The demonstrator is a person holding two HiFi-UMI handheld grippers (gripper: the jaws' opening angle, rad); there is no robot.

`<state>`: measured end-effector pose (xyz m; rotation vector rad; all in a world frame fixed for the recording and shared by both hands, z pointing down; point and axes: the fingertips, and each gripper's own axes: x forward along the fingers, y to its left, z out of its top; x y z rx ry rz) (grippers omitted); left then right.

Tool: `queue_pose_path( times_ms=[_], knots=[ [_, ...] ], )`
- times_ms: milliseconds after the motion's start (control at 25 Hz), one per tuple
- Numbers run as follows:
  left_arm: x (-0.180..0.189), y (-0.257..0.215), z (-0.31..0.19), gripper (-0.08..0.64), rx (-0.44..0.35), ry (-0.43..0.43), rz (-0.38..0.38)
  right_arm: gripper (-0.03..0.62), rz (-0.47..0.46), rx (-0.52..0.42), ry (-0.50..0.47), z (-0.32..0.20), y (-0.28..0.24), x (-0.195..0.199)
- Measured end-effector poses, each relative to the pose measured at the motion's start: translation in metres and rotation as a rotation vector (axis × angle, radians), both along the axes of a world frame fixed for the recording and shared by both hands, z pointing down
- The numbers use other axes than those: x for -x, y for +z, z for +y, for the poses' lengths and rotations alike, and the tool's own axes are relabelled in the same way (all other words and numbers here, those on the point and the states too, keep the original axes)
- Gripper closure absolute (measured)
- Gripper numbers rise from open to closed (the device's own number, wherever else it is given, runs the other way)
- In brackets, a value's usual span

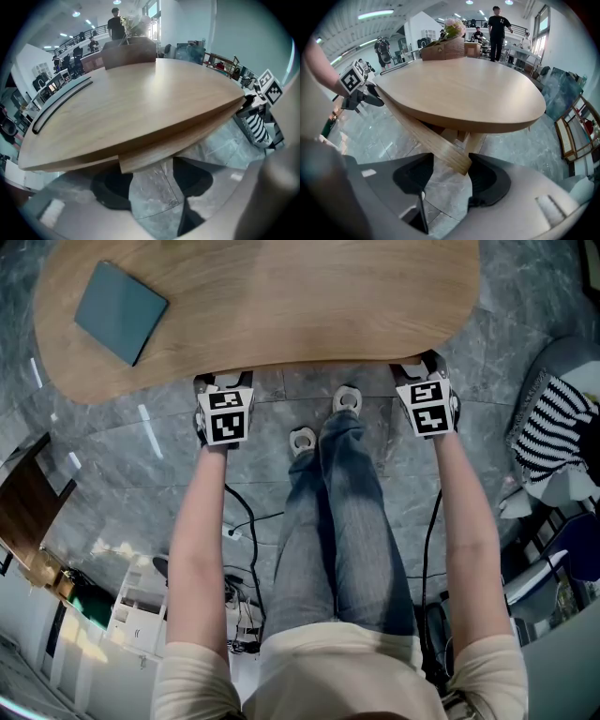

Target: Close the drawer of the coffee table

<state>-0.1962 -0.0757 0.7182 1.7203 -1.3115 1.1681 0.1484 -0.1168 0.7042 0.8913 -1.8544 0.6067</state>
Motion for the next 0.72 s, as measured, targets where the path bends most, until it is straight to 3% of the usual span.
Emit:
queue_pose_path(
  times_ms=[400,720],
  knots=[
    [0.002,-0.005,-0.018,0.295,-0.026,-0.121,0.031,0.36,-0.007,-0.003,0.004,-0.016,0.0,0.003],
    [0.002,-0.006,-0.018,0.295,-0.04,-0.11,0.009,0.357,-0.01,-0.014,0.012,-0.015,-0.001,0.002]
  ],
)
